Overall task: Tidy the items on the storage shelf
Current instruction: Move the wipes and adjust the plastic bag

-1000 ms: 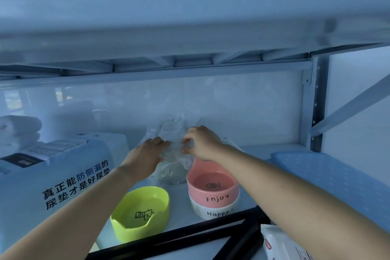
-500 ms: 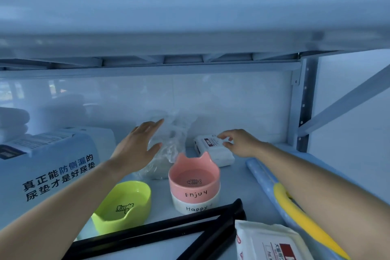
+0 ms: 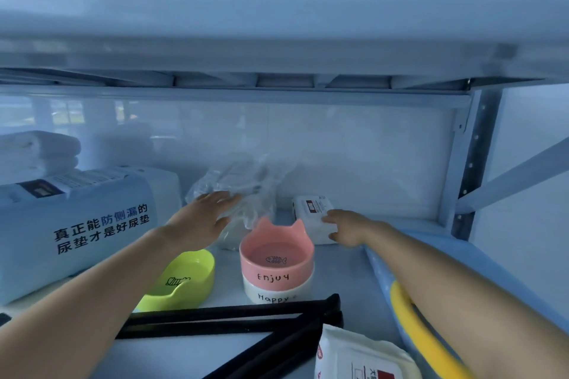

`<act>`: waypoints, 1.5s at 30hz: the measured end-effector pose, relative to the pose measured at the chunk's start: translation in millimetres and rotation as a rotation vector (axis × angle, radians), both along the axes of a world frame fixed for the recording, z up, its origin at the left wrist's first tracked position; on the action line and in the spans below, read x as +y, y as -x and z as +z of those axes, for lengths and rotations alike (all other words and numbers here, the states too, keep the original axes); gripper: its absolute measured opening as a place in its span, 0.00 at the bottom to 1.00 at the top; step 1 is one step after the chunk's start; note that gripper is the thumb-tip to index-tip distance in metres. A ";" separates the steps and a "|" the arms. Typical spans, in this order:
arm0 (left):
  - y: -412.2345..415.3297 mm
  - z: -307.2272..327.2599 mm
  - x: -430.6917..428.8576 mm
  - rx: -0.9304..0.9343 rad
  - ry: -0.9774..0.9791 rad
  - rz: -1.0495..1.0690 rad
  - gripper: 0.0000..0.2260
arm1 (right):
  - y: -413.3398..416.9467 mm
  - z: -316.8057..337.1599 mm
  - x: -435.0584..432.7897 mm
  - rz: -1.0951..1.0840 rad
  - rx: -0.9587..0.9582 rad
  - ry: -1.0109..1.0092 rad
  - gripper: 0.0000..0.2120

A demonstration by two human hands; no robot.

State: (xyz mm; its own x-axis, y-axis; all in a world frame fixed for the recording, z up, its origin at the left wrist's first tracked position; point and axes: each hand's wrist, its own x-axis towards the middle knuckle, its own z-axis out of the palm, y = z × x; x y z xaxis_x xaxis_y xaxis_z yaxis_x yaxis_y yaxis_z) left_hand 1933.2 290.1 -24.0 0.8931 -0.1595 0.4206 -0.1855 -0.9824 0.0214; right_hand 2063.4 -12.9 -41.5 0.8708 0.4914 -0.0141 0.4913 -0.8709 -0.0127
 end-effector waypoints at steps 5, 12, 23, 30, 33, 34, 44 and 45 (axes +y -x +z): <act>1.6 -0.3 6.2 0.051 -0.058 0.046 0.28 | 3.8 0.0 4.1 0.028 -0.016 0.069 0.28; 6.7 0.9 -0.3 0.071 -0.042 0.075 0.31 | 5.3 4.0 0.3 0.045 0.014 0.082 0.29; 36.1 3.5 -16.8 0.043 0.094 0.145 0.35 | 11.2 8.7 2.6 0.045 0.045 0.058 0.30; 50.3 9.7 -16.8 0.036 0.067 0.127 0.35 | 41.2 45.1 12.4 0.246 -0.154 -0.263 0.24; 56.6 11.9 -15.9 0.072 0.033 0.137 0.31 | 60.0 61.6 29.2 0.345 -0.198 -0.371 0.23; 59.7 12.8 -15.0 0.074 0.032 0.143 0.30 | 66.8 64.3 36.1 0.375 -0.195 -0.388 0.23; 111.8 32.5 42.1 0.002 0.019 0.219 0.27 | 126.7 73.4 116.0 0.608 -0.201 -0.418 0.15; 117.8 34.3 52.9 0.003 0.017 0.222 0.27 | 130.7 74.3 126.8 0.617 -0.213 -0.407 0.15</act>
